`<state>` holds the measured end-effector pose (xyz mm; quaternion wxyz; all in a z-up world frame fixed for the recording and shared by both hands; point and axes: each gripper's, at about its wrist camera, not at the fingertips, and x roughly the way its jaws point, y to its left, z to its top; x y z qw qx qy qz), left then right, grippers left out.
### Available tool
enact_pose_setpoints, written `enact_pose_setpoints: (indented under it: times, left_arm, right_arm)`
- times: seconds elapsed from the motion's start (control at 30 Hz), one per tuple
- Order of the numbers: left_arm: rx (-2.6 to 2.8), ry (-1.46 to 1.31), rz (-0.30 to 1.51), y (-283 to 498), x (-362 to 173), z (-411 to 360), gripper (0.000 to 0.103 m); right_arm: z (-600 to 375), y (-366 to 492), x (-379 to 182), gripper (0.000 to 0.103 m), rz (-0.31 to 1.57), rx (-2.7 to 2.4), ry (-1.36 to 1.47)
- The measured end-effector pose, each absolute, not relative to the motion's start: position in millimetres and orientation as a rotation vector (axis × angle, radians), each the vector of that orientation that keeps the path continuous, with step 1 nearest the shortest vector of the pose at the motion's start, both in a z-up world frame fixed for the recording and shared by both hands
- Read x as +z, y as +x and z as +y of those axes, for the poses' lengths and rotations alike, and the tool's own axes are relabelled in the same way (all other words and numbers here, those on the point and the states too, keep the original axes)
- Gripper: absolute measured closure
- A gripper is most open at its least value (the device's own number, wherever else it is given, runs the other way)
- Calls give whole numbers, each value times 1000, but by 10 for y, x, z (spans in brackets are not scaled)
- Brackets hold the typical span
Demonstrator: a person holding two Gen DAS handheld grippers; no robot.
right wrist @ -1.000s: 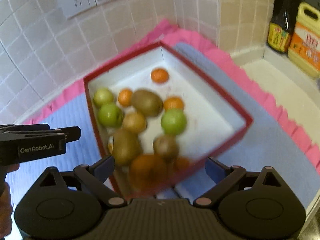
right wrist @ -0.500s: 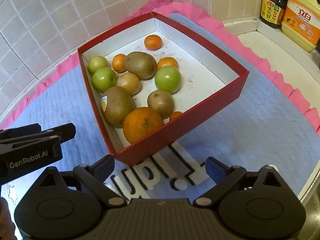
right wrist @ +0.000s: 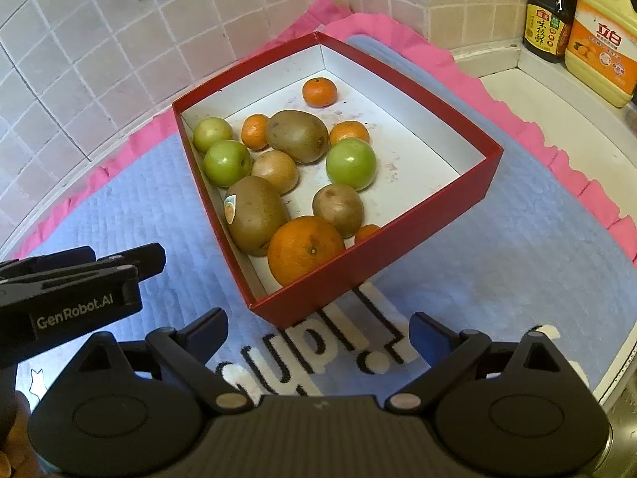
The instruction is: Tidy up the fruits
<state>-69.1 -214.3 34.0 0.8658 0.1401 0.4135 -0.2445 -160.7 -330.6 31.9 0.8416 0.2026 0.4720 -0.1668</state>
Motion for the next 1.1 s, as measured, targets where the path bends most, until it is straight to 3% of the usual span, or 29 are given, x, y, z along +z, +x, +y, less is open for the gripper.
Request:
enact_pose_setpoints:
  times: [1.1]
  left_arm:
    - [-494, 265, 894, -628, 287, -2089, 20]
  right_arm:
    - [-3244, -1518, 300, 4, 1005, -336, 421]
